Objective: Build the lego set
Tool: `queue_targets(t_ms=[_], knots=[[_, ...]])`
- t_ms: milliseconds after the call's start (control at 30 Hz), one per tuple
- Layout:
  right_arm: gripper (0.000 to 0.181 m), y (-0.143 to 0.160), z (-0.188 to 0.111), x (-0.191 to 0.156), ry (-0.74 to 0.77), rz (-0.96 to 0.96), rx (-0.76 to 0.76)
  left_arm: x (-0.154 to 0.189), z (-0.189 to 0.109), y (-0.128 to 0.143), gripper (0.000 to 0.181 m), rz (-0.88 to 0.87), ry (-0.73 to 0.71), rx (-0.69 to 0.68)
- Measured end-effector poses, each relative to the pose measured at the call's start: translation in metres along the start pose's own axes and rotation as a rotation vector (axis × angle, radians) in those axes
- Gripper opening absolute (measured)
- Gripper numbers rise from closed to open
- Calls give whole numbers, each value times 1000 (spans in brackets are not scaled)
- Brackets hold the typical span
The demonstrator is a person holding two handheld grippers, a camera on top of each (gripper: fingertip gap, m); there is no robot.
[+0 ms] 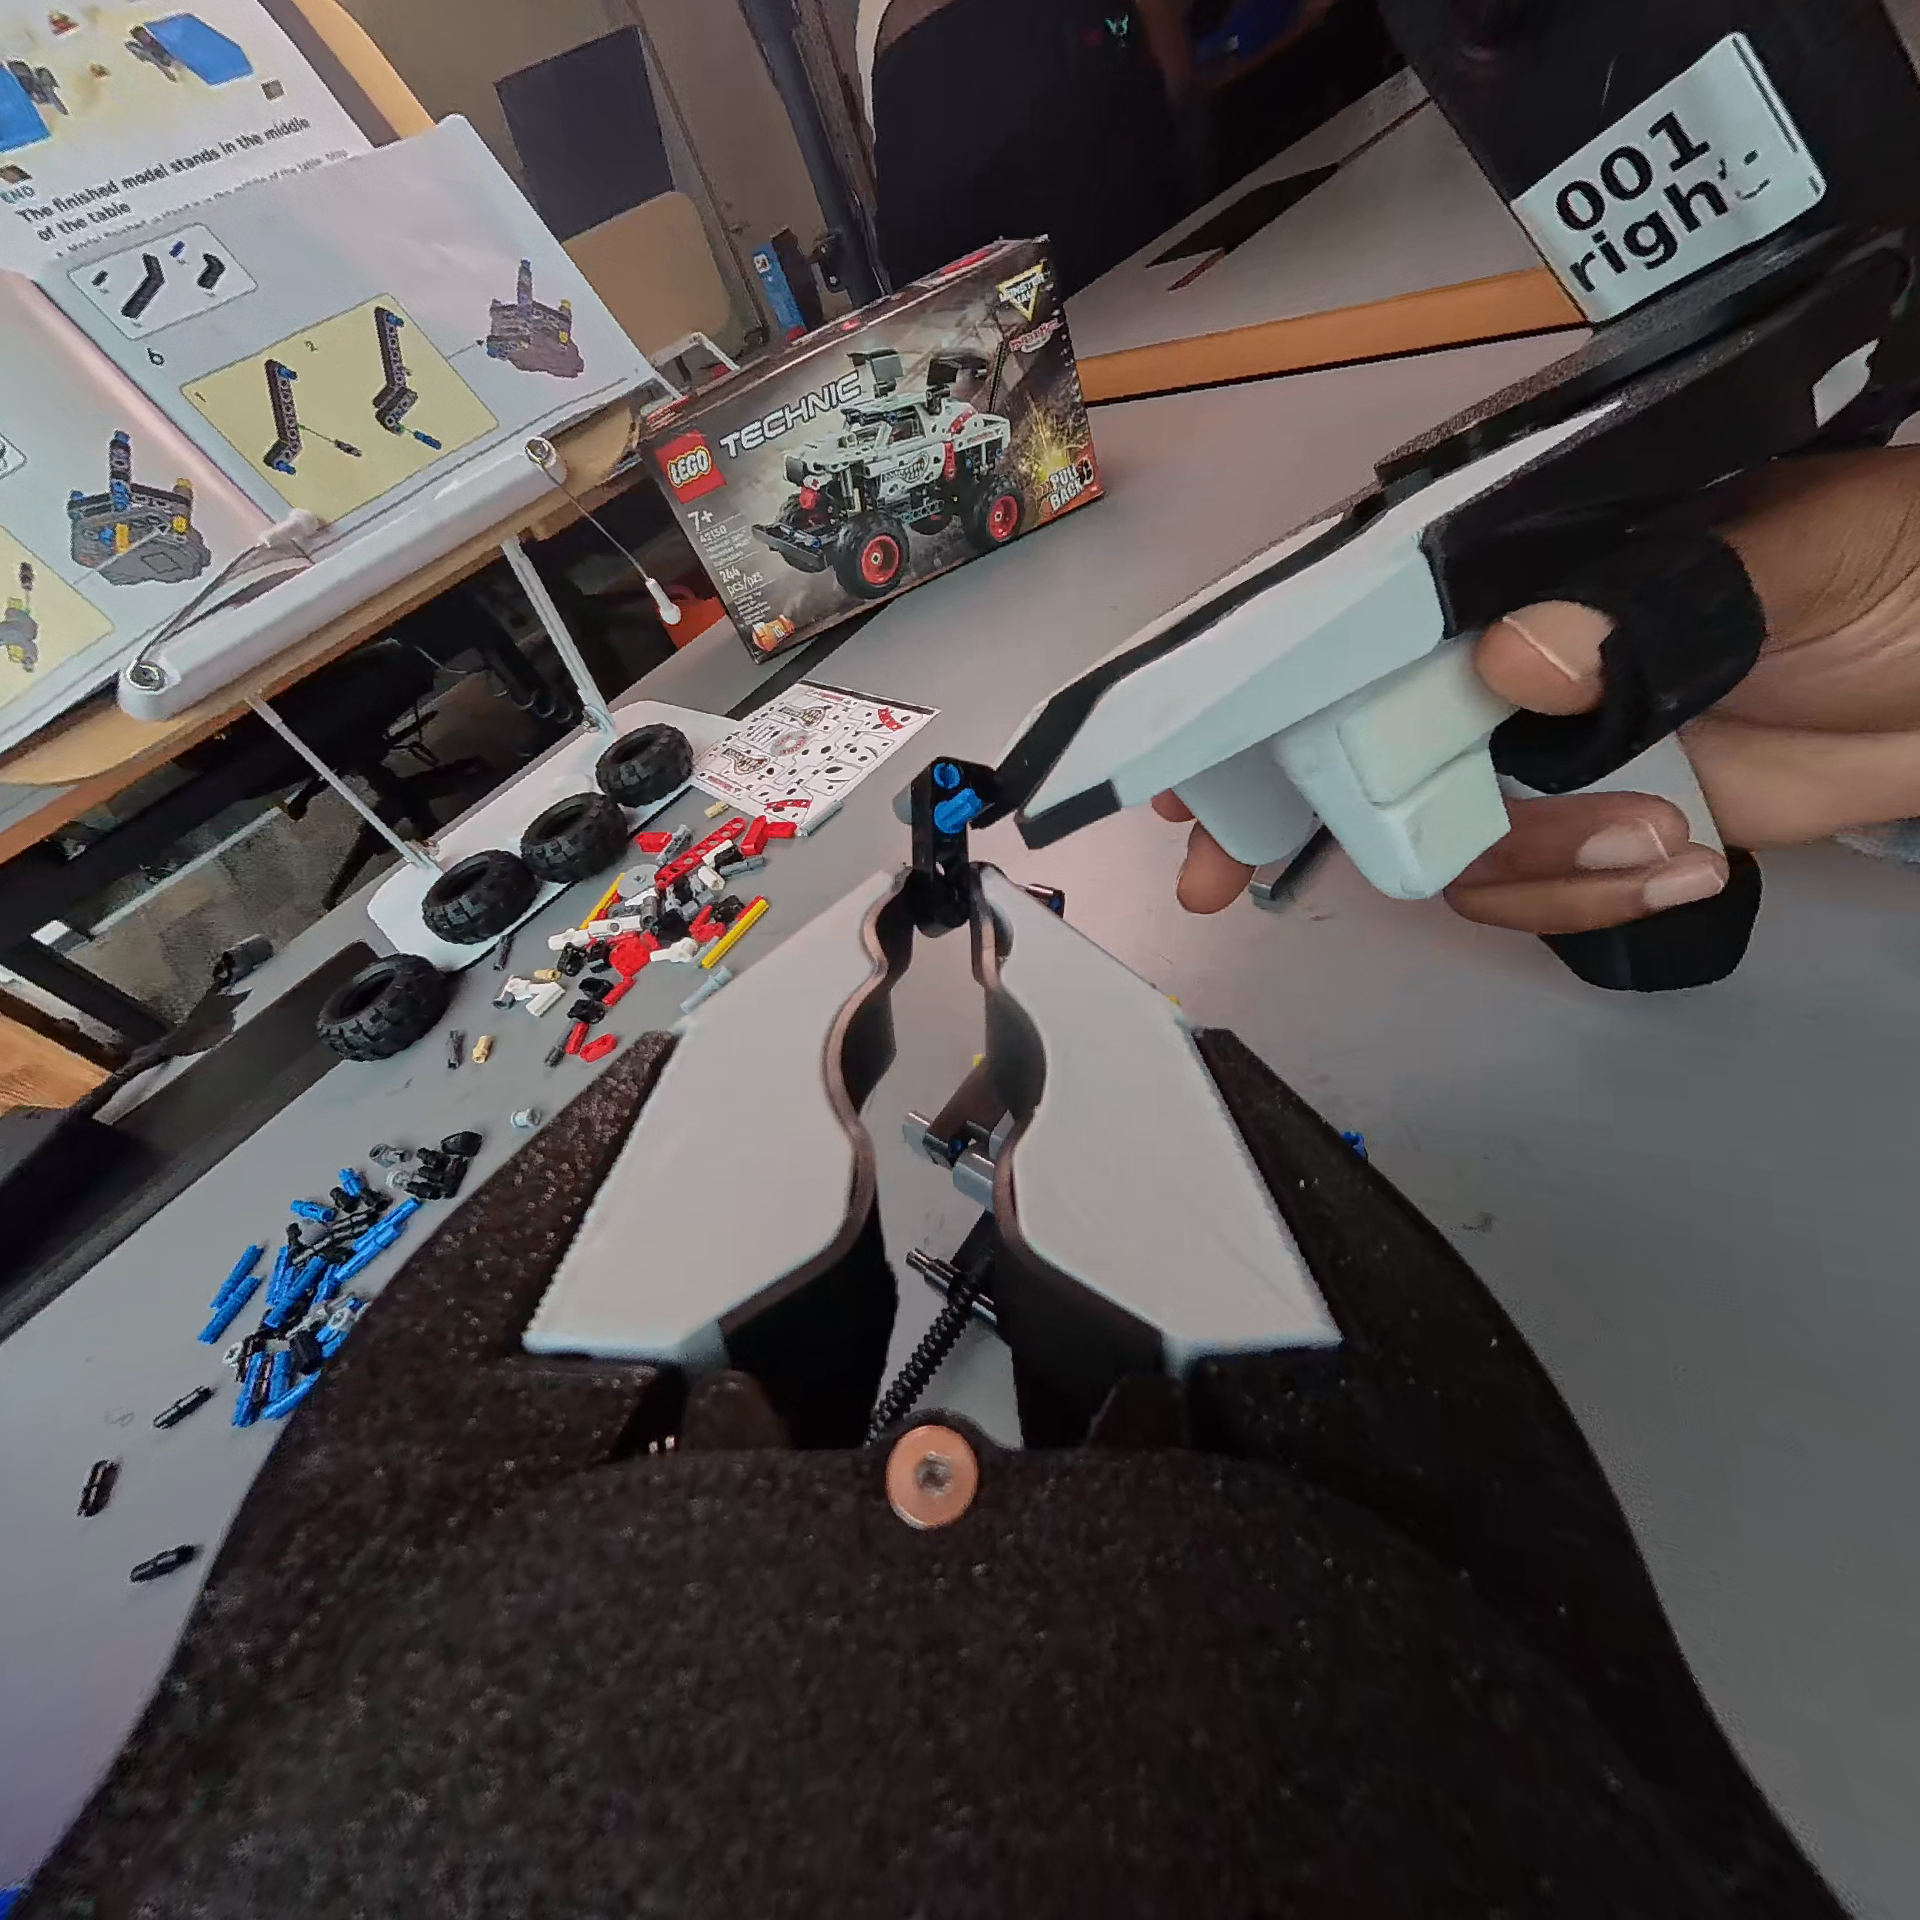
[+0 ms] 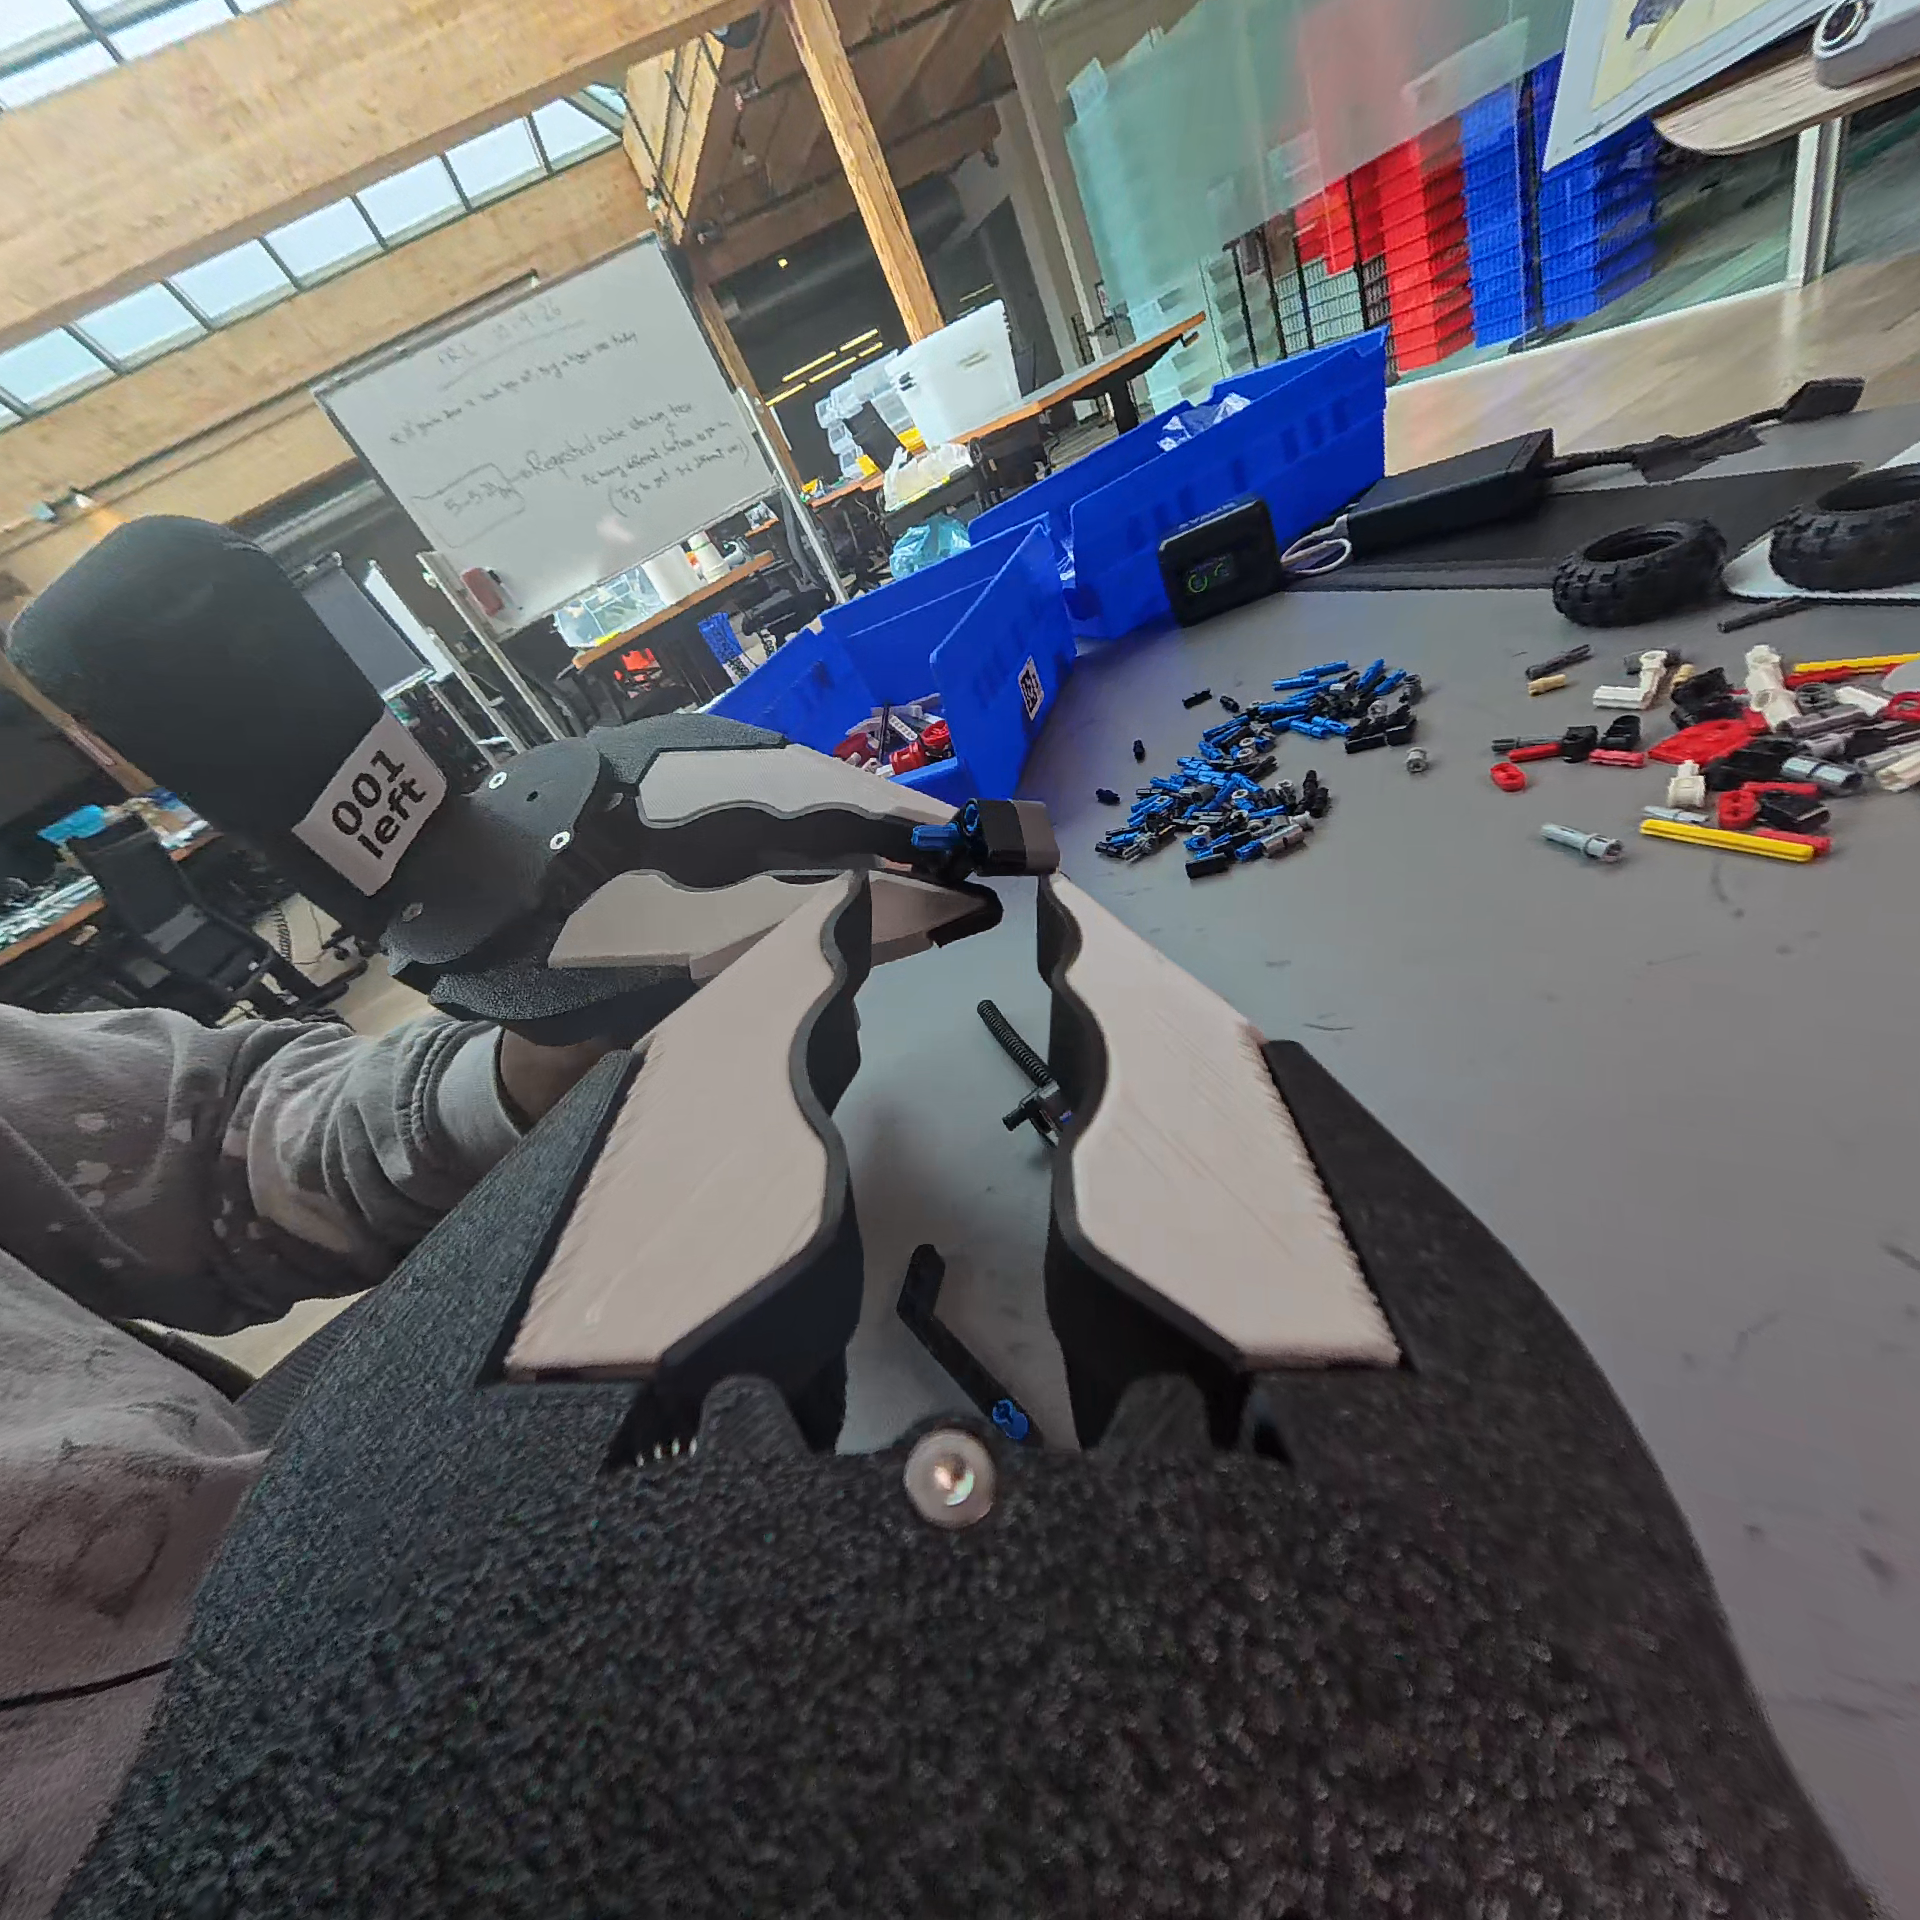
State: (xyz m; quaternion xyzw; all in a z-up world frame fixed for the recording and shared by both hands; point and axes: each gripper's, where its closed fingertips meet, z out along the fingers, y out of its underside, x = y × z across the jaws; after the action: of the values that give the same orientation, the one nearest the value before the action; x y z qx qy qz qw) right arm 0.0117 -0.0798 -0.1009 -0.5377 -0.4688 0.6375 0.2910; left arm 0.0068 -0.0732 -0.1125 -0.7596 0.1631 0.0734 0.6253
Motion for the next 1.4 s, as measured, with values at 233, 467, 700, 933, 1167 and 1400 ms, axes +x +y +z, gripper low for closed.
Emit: queue_targets(t_ms=[233, 467, 700, 933, 1167, 1400], knots=[[28, 0, 0, 7, 11, 91, 17, 7, 3, 2, 10, 131, -35, -15], [28, -4, -4, 6, -39, 103, 22, 20, 2, 0, 14, 56, 86, 30], [28, -23, -20, 5, -104, -42, 32, 28, -12, -13, 28, -288, 387, 144], [28, 0, -22, -5, -101, -433, -132, 11, -18, -17, 27, -739, 580, 178], [28, 18, -17, -13, -80, -626, -206, 32, -18, -12, 25, -826, 723, 81], [28, 24, -14, -15, 12, -884, -230, 42, -13, -5, 17, -861, 746, 9]])
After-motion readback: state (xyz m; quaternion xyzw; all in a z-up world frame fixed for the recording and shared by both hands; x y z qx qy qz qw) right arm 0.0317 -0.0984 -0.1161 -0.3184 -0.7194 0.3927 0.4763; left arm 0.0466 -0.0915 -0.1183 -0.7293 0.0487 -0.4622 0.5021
